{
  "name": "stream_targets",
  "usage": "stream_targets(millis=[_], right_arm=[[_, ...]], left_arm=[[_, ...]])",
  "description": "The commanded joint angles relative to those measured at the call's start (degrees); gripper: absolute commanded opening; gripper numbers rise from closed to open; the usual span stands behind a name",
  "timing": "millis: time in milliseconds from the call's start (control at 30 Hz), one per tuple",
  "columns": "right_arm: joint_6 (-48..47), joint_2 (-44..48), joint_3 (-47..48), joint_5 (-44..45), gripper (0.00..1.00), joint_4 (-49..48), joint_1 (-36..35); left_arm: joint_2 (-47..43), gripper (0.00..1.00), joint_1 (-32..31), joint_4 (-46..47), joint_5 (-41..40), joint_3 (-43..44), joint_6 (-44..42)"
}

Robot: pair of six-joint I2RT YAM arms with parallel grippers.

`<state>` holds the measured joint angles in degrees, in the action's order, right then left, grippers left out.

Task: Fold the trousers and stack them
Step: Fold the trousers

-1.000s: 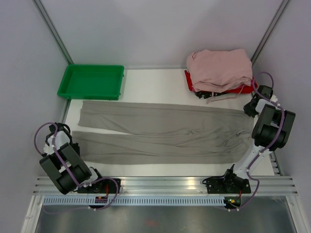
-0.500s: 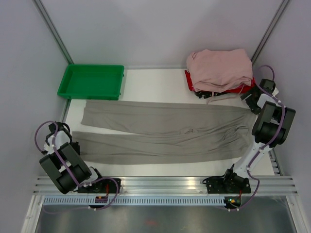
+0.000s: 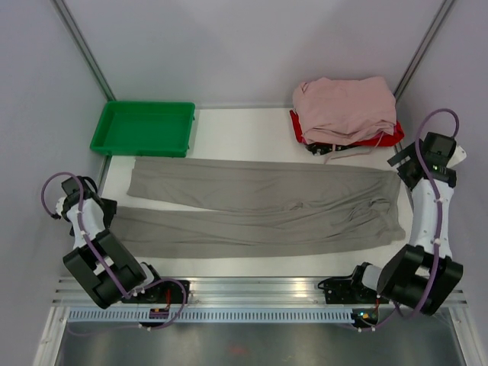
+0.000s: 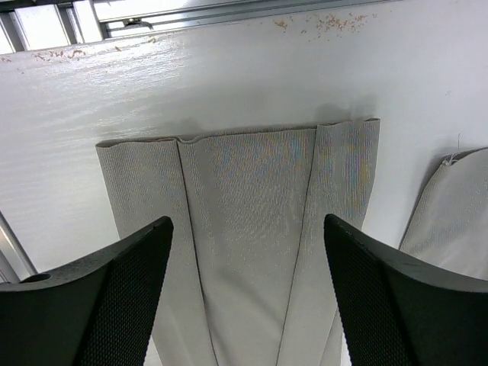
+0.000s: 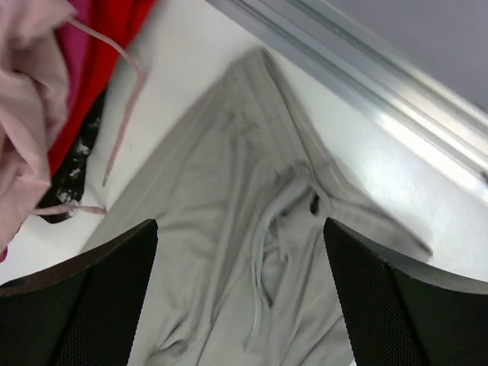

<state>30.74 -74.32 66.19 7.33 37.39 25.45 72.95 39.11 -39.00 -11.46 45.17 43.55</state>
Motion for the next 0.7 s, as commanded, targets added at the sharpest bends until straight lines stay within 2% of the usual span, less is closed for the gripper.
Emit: stream_targets(millis=[0, 67, 167, 300, 467, 600, 667], right_arm=[[9.49, 6.28, -10.16, 4.71, 0.96, 9.9, 0.39], [13.71, 11.21, -16.41, 3.31, 0.96, 7.45, 0.91], [14.17, 10.61, -18.73, 3.82, 0.96, 8.04, 1.18], [16.62, 0.53, -14.36, 14.34, 0.98, 17.6, 1.44], [18.21, 0.4, -12.84, 22.54, 0.98, 18.34, 1.79], [19.18, 5.05, -16.44, 20.89, 0.98, 15.36, 4.77], [18.92, 8.38, -22.82, 18.27, 0.98, 11.17, 8.18]], left_arm=[[0.52, 0.86, -0.35, -0.64, -0.76, 1.59, -1.1], [0.79, 0.86, -0.88, 0.33, 0.74, 0.63, -0.05], [0.27, 0.86, -1.32, -0.11, 1.62, 0.01, 1.45], [0.61, 0.87, -1.32, -2.12, -0.74, 1.14, 3.11], [4.55, 0.87, -1.32, -4.41, -2.16, 3.61, 4.88], [9.05, 0.87, -1.32, -6.0, -3.04, 7.47, 3.13], [9.67, 0.87, -1.32, -6.17, -2.51, 9.66, 1.02]])
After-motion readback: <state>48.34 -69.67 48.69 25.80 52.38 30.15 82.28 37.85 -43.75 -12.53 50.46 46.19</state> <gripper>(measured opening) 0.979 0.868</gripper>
